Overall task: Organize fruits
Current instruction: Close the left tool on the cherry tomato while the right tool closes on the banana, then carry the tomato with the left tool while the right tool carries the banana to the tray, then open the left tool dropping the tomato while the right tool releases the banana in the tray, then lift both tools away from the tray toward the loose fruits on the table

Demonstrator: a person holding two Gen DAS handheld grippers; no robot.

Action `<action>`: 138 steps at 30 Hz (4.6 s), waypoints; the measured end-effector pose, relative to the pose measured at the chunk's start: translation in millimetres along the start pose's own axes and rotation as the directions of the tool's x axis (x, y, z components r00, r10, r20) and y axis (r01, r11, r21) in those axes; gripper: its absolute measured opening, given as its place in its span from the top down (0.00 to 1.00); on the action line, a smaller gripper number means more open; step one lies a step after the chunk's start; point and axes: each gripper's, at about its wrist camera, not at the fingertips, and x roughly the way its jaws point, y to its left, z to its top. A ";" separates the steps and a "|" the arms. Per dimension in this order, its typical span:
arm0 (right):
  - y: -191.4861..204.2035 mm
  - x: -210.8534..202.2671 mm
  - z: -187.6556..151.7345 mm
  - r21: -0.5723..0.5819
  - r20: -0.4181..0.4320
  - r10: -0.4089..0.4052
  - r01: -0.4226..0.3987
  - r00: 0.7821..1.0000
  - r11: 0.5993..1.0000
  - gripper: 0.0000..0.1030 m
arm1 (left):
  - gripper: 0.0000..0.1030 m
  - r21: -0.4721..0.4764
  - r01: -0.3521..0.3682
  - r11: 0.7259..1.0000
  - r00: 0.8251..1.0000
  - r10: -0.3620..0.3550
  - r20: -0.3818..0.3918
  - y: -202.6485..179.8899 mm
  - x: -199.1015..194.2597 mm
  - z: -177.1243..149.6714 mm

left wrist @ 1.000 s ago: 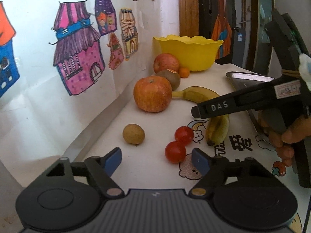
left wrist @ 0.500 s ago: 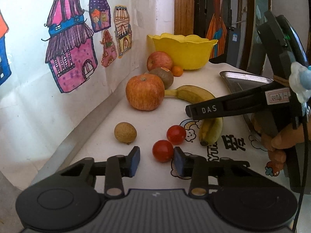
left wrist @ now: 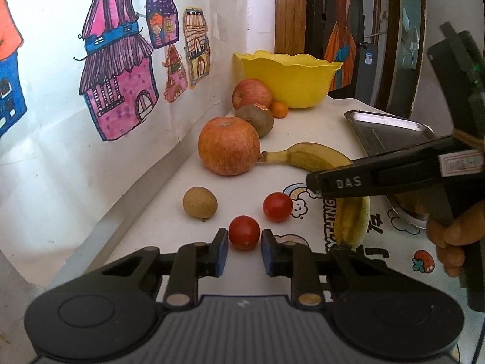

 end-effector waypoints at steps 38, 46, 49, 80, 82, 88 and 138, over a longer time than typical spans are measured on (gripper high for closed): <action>-21.1 -76.9 -21.2 0.178 0.270 0.057 -0.107 0.961 0.978 0.64 | 0.76 -0.020 0.015 1.000 0.997 -0.013 0.080 -19.4 -29.9 13.9; -53.6 -110.6 -31.8 0.260 0.362 0.027 -0.129 0.932 0.957 0.64 | 0.76 -0.001 0.022 1.000 0.993 -0.021 0.119 -45.0 -40.8 27.5; -71.9 -122.7 -36.4 0.289 0.379 0.001 -0.119 0.925 0.950 0.64 | 0.76 0.005 0.039 0.999 0.991 -0.039 0.127 -60.9 -41.0 32.0; -223.3 -138.8 -62.3 0.460 0.296 -0.057 -0.090 0.953 0.883 0.63 | 0.76 0.125 0.137 0.983 0.986 -0.148 0.077 -180.4 22.8 54.2; -225.0 -129.1 -58.7 0.462 0.282 -0.050 -0.090 0.958 0.882 0.62 | 0.76 0.126 0.134 0.983 0.987 -0.144 0.074 -180.3 26.0 54.4; -229.6 -103.4 -58.5 0.483 0.225 -0.038 -0.078 0.974 0.872 0.52 | 0.68 0.111 0.123 0.986 0.989 -0.132 0.071 -177.8 31.3 54.3; -104.5 -283.6 -73.9 0.263 0.405 -0.042 -0.072 0.913 0.962 0.01 | 0.00 -0.038 0.049 0.998 0.930 -0.032 0.367 -93.5 -167.5 28.2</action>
